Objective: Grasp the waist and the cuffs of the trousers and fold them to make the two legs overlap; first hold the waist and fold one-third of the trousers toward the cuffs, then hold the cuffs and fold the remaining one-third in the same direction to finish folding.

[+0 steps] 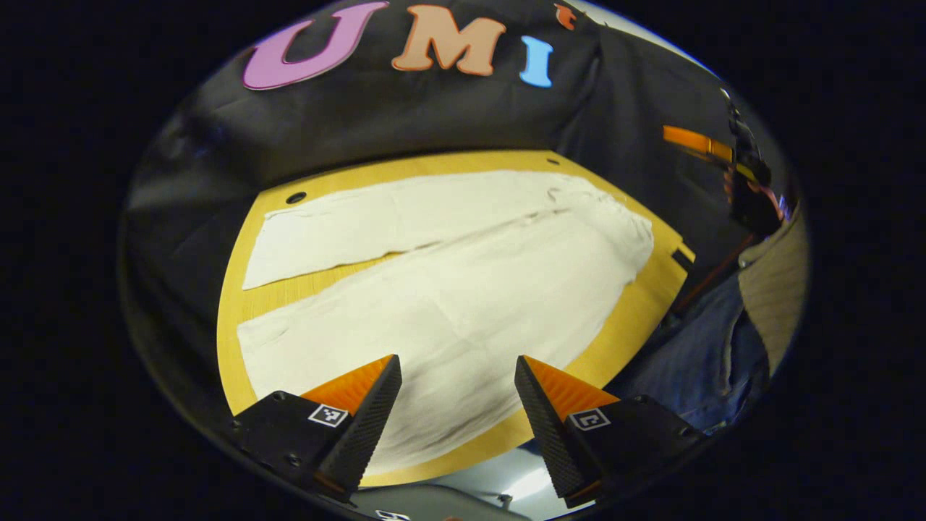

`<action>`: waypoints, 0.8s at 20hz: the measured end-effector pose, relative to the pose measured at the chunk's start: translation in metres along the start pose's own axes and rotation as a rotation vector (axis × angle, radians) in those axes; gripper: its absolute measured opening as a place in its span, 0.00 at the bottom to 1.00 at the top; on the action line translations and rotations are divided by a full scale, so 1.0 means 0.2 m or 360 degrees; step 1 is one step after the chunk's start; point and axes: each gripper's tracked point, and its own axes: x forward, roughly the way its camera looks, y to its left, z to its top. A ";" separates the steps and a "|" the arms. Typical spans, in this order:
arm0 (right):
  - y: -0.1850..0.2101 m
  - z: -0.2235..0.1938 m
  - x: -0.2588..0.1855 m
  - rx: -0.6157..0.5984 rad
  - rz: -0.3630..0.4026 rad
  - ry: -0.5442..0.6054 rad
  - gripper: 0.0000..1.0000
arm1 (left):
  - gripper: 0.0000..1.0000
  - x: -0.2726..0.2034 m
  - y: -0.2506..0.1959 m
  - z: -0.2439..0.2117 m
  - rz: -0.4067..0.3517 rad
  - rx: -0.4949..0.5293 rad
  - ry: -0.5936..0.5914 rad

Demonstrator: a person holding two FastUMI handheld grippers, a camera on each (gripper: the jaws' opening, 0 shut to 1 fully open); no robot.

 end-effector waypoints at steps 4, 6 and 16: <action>-0.06 -0.02 -0.03 -0.0001 -0.0045 0.0015 0.97 | 0.94 -0.02 0.04 -0.22 -0.0085 0.0174 0.0281; -0.08 -0.04 -0.04 0.0018 -0.0056 0.0031 0.97 | 0.93 -0.01 0.07 -0.32 -0.0093 0.0259 0.0379; -0.13 -0.11 -0.08 0.0017 -0.0102 0.0079 0.94 | 0.84 -0.01 0.19 -0.50 -0.0118 0.0409 0.0610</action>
